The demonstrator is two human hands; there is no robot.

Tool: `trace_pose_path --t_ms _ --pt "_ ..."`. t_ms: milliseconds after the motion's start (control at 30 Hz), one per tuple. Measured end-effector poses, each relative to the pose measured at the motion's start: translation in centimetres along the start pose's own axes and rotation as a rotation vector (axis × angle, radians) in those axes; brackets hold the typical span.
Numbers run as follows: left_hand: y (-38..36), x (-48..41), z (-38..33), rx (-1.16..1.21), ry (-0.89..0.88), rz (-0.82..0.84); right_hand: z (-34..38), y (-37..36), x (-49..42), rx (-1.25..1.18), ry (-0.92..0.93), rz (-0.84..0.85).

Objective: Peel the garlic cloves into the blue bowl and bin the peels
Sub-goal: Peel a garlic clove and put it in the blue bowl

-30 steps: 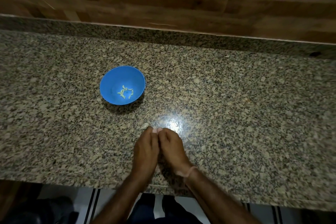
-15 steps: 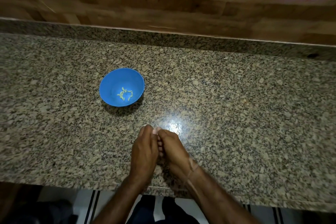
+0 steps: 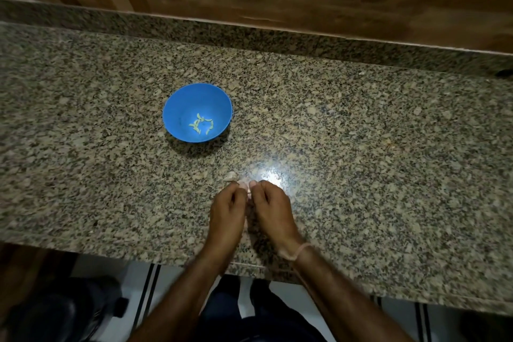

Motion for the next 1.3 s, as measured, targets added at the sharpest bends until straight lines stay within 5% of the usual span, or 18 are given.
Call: trace_pose_path --t_ms 67,100,200,400,633,800,867,1033,1133,1300 --pt "-0.4 0.3 0.2 0.239 0.294 0.065 0.3 0.2 0.1 0.133 0.174 -0.04" --pt "-0.3 0.3 0.1 0.212 0.29 0.083 0.2 0.3 -0.1 0.149 0.202 -0.045" --pt "0.6 0.2 0.2 0.091 0.14 0.024 -0.9 0.8 -0.7 0.192 0.197 -0.021" --pt "1.0 0.3 1.3 0.064 0.144 0.098 -2.0 1.2 -0.8 -0.036 0.087 0.055" --pt "1.4 0.4 0.0 -0.371 -0.21 0.067 -2.2 0.7 -0.5 -0.242 -0.122 0.125" --pt "0.0 0.2 1.1 0.277 0.435 0.181 -0.6 0.7 0.4 0.07 0.147 -0.046" --pt "-0.2 0.4 1.1 0.359 0.495 0.178 -0.4 0.5 0.6 0.085 0.163 -0.057" --pt "0.8 1.0 0.4 -0.427 -0.227 -0.015 -1.2 0.5 -0.2 -0.329 -0.283 0.063" --pt "0.7 1.0 0.5 -0.522 -0.342 -0.022 -1.8 -0.1 0.3 -0.451 -0.407 0.066" --pt "-0.2 1.4 0.4 -0.016 0.188 0.131 -1.1 0.7 0.6 0.0 0.098 -0.035"
Point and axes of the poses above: each hand's wrist, its own x-axis away from the middle knuckle, its own y-axis out of the back of the hand, z = x × y, the point moved 3 cm from there along -x, towards the middle knuckle, and after that the axes turned 1 degree about -x, right-handed, at the moved point
